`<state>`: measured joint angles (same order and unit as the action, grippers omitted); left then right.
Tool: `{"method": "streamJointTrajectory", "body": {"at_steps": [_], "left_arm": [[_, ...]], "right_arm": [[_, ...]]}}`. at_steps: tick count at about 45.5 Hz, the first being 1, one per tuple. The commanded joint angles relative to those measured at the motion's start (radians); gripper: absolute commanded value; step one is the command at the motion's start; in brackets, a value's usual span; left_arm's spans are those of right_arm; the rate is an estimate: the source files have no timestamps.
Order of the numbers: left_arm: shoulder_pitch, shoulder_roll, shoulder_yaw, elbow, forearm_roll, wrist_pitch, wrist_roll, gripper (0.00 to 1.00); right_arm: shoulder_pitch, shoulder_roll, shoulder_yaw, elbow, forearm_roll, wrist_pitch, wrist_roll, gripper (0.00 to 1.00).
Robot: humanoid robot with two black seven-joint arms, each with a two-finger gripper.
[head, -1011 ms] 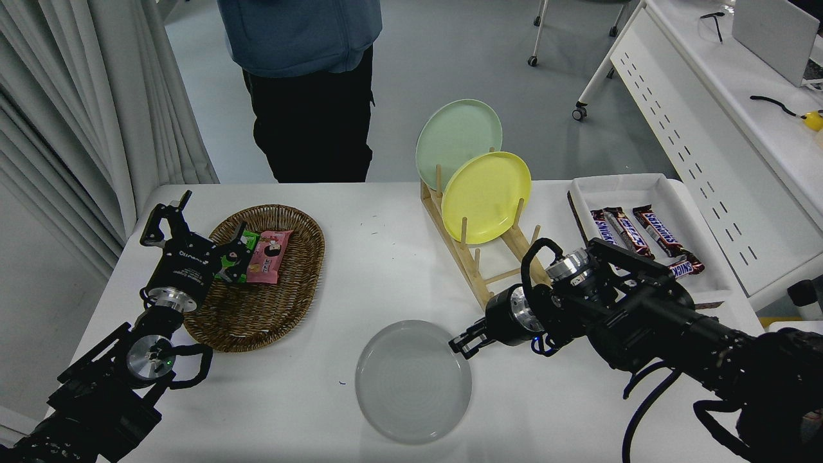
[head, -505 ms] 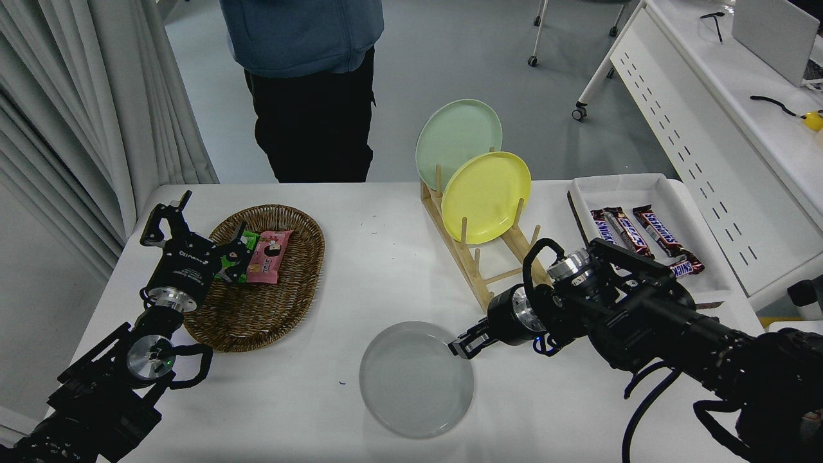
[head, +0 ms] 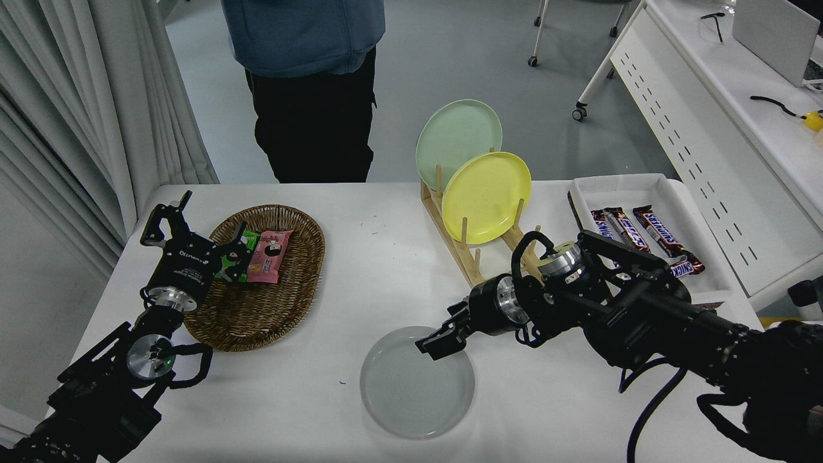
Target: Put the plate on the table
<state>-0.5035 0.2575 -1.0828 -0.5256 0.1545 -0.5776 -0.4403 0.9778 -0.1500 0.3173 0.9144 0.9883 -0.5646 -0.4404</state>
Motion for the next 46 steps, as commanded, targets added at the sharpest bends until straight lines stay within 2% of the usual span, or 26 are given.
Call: {"method": "streamJointTrajectory", "body": {"at_steps": [1, 9, 17, 25, 30, 35, 46], "left_arm": [[0.0, 0.0, 0.0, -0.001, 0.0, 0.001, 0.0, 1.0], [0.0, 0.0, 0.0, 0.001, 0.0, 0.001, 0.0, 1.0], [0.0, 0.0, 0.001, 0.001, 0.0, 0.001, 0.0, 1.0], [0.0, 0.0, 0.0, -0.001, 0.0, 0.001, 0.0, 1.0], [0.0, 0.0, 0.0, 0.001, 0.0, 0.001, 0.0, 1.0], [0.0, 0.0, 0.0, 0.001, 0.0, 0.001, 0.0, 1.0], [0.0, 0.0, 0.0, -0.001, 0.0, -0.001, 0.0, 1.0]], "right_arm": [[0.042, -0.098, -0.003, 0.164, -0.12, 0.244, 0.002, 1.0], [0.078, -0.169, 0.025, 0.253, -0.425, 0.488, 0.005, 1.0], [0.099, -0.21, 0.176, 0.296, -0.716, 0.496, 0.005, 1.0], [0.095, -0.214, 0.33, 0.248, -1.058, 0.489, 0.035, 1.0], [0.053, -0.215, 0.382, 0.222, -1.171, 0.508, 0.195, 1.0], [0.013, -0.244, 0.394, 0.224, -1.189, 0.511, 0.37, 1.0], [-0.102, -0.258, 0.531, 0.204, -1.192, 0.511, 0.618, 1.0]]}}
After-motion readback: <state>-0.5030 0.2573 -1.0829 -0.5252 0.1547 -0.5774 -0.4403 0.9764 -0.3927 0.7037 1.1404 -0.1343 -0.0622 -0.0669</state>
